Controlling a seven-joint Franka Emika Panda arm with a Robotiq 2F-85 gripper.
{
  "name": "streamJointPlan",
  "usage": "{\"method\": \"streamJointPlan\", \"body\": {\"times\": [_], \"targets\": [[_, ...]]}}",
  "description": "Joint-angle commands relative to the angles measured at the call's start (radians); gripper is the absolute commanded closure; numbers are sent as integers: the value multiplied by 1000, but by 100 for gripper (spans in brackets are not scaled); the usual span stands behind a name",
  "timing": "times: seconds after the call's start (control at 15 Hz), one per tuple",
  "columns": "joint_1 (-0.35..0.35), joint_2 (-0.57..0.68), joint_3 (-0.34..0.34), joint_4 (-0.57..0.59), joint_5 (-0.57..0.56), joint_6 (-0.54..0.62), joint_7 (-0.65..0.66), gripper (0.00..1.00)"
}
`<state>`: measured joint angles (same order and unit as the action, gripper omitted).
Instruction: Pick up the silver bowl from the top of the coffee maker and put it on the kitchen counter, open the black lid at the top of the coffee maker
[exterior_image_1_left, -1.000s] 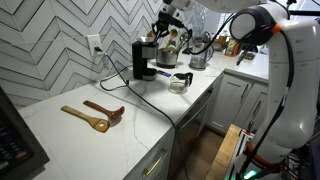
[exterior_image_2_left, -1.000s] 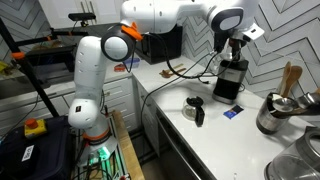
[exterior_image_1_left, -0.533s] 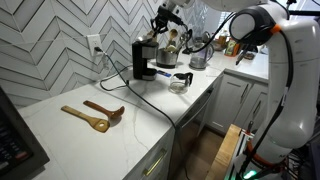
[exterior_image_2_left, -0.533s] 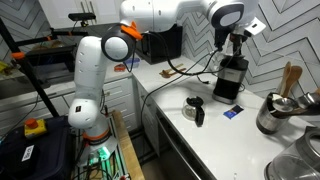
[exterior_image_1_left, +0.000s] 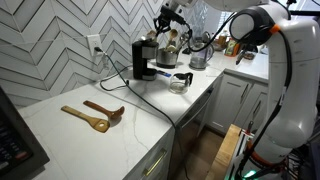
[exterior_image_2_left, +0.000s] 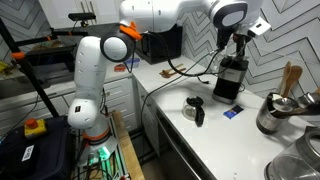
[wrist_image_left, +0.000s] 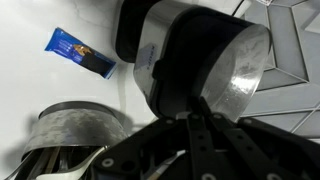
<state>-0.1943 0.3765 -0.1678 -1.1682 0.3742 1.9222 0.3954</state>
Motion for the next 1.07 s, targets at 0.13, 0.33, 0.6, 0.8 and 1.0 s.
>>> {"method": "streamJointPlan", "body": {"times": [0.13,0.33,0.6,0.8,1.0], "targets": [[-10,-56,29,-28,97,-14,-11,100],[-11,-107,52,-67,169,-27,-22,100],[-9,-187,65,-146,206,-127,-37,100],[-9,-247,59,-219,179,-247,-61,100],[-10,-298,49,-297,146,-317,-121,100]]}}
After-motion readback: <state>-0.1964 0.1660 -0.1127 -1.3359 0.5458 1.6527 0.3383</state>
